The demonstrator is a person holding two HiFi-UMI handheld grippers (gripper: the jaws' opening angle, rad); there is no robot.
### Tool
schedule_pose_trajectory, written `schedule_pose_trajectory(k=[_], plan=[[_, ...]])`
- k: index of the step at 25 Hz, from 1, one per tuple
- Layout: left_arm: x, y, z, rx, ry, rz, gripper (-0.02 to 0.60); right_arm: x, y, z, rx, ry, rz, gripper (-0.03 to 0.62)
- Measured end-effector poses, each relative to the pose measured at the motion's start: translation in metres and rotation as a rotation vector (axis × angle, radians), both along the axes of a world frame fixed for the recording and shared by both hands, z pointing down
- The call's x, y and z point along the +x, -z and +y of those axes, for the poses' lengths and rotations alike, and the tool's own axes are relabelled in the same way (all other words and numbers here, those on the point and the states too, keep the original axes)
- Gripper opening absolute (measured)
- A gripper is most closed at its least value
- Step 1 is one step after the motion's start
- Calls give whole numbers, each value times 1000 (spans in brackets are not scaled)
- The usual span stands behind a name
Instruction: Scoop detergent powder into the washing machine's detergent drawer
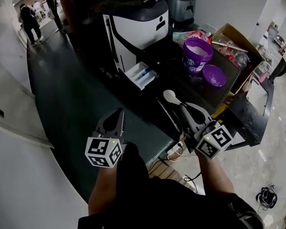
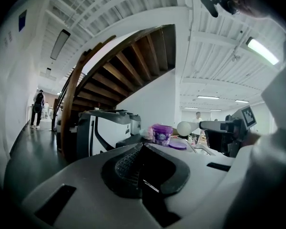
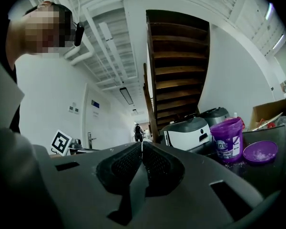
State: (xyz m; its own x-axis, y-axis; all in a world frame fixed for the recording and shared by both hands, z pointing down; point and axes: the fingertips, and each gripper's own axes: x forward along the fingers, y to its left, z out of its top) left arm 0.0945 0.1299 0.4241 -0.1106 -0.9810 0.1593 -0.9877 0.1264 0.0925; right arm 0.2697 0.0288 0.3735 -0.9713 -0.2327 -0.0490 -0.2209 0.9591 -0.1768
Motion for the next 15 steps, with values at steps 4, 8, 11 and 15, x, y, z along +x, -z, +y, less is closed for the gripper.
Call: schedule_pose_trajectory(k=[4,8,11,15], plan=[[-65,-3,-41,7,-7,11,8,-65,-6,-38,-4,6,33,20],[-125,5,-92,-5,-57,24,8,-129,-2,-83,-44,-33,85,20],[-159,22,-128,-21,-119,26,8,-169,19,-110,-51,-75,117,20],[-184,48,-167,-34,-201,20,8,-203,46,-132,-61,-119,141,20]])
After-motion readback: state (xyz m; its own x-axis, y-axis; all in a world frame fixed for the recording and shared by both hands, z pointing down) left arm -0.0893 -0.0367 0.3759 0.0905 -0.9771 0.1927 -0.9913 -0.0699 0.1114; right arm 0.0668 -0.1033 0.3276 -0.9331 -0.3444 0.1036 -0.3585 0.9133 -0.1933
